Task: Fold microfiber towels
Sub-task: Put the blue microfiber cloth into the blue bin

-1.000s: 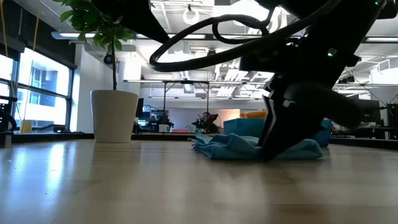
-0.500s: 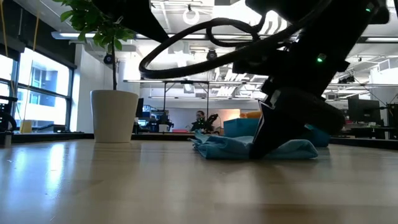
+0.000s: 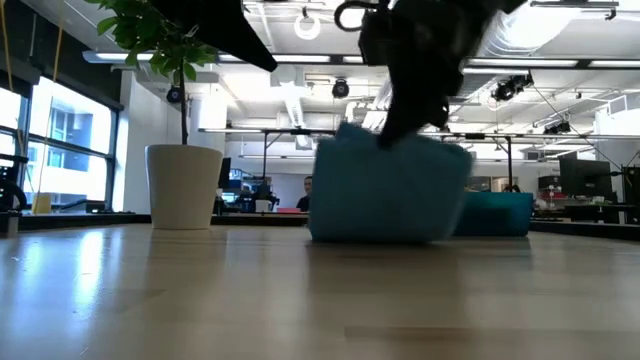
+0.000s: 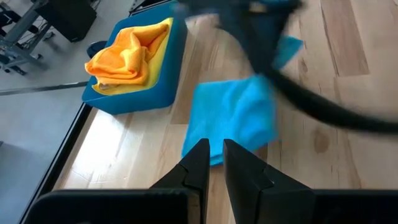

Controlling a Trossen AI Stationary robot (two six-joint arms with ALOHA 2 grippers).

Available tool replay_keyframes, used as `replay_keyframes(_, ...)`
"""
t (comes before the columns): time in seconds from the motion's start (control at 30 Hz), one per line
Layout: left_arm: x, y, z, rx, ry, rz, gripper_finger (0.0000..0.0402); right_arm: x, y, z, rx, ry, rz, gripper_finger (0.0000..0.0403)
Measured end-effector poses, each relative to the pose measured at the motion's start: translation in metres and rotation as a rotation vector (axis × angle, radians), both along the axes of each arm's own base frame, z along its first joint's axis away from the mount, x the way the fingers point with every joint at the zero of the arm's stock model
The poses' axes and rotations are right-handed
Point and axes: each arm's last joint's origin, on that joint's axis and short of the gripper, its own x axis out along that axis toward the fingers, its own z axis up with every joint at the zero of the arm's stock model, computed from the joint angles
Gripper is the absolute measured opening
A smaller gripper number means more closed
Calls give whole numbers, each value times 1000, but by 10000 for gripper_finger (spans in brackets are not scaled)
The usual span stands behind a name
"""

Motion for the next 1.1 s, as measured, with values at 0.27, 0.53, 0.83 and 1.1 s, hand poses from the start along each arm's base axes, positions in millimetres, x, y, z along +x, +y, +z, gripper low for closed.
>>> replay_keyframes(0.27,0,0,0,0,1,0,37,-15,-87,45,-88,-141,-212,1)
replay_keyframes(0.53,0,0,0,0,8,-2,37,-35,-159,47,-197,-96,-399,0)
replay_keyframes(0.83,-1,0,-1,3,18,-2,37,-59,-187,68,-220,-155,-520,0)
replay_keyframes(1.1,-1,0,-1,3,19,-3,37,-94,-191,87,-254,-105,-615,0)
